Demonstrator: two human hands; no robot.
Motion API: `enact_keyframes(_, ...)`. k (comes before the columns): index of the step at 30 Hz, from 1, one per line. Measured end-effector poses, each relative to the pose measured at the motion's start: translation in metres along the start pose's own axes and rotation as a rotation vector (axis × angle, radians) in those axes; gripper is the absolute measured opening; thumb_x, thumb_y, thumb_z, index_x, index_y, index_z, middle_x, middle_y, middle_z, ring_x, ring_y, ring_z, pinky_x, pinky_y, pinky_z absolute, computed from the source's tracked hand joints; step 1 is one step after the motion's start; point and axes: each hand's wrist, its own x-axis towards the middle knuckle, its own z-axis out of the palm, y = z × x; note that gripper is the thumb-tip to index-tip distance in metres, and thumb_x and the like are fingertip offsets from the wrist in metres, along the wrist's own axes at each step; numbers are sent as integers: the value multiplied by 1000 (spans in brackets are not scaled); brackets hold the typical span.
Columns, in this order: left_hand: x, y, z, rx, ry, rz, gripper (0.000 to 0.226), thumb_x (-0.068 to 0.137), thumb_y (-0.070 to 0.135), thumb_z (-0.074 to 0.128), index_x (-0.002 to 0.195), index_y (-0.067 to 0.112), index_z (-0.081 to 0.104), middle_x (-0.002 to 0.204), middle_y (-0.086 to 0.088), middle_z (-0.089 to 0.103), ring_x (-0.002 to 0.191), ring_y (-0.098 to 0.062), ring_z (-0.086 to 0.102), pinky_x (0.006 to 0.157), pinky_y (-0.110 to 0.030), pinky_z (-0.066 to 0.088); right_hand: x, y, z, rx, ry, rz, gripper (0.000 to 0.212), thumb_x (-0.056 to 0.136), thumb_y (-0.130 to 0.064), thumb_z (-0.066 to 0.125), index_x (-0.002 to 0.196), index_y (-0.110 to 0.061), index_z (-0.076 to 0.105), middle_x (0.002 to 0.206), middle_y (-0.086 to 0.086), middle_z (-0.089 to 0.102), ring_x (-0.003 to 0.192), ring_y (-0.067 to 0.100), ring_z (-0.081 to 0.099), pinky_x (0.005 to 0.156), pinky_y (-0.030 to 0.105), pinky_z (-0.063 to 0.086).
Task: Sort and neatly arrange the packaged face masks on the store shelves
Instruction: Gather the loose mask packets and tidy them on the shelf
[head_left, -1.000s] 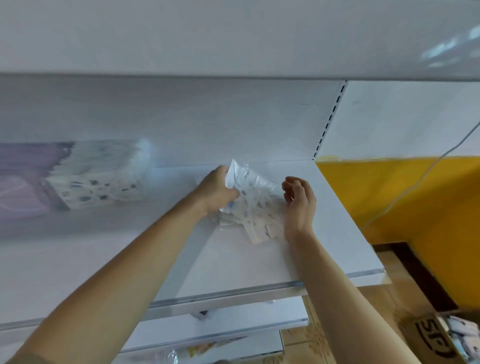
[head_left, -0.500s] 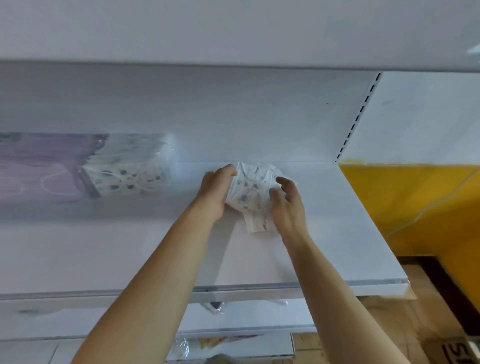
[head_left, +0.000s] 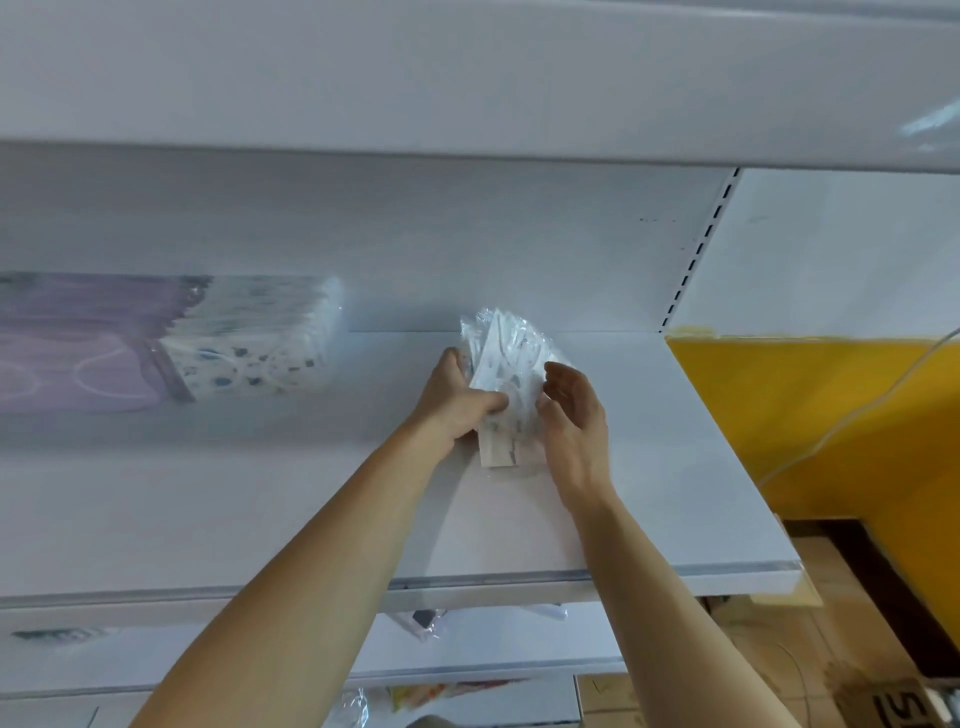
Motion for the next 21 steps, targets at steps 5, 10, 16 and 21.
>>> enact_keyframes(5, -14, 17, -50, 332, -14, 285, 59, 74, 20, 84, 119, 18, 45, 108, 1, 58, 97, -21, 58, 76, -30, 48, 1, 1, -13, 172, 43, -26, 55, 93, -12, 74, 141, -27, 51, 142, -3, 55, 133, 11, 53, 113, 37, 44)
enact_keyframes(10, -51, 73, -109, 858, -125, 483, 32, 82, 28, 79, 98, 24, 52, 85, 4, 59, 80, -24, 57, 65, -31, 44, 11, 3, -23, 193, -314, 5, 99, 72, -20, 91, 152, -29, 33, 141, 1, 57, 125, 15, 61, 101, 36, 53)
enact_keyframes(16, -54, 59, -115, 1095, -265, 369, 37, 80, 35, 79, 91, 23, 46, 75, 2, 48, 63, -17, 44, 55, -33, 31, 9, 5, -6, -11, -365, -109, 64, 71, 2, 90, 121, -17, 54, 107, 3, 72, 93, 15, 71, 78, 32, 58)
enact_keyframes(21, -52, 52, -120, 1175, -163, 431, 41, 73, 47, 82, 100, 26, 62, 87, 5, 62, 84, -21, 59, 65, -35, 40, 11, 5, -5, -55, -450, -175, 74, 71, -1, 92, 131, -22, 54, 120, -3, 71, 108, 18, 70, 91, 34, 58)
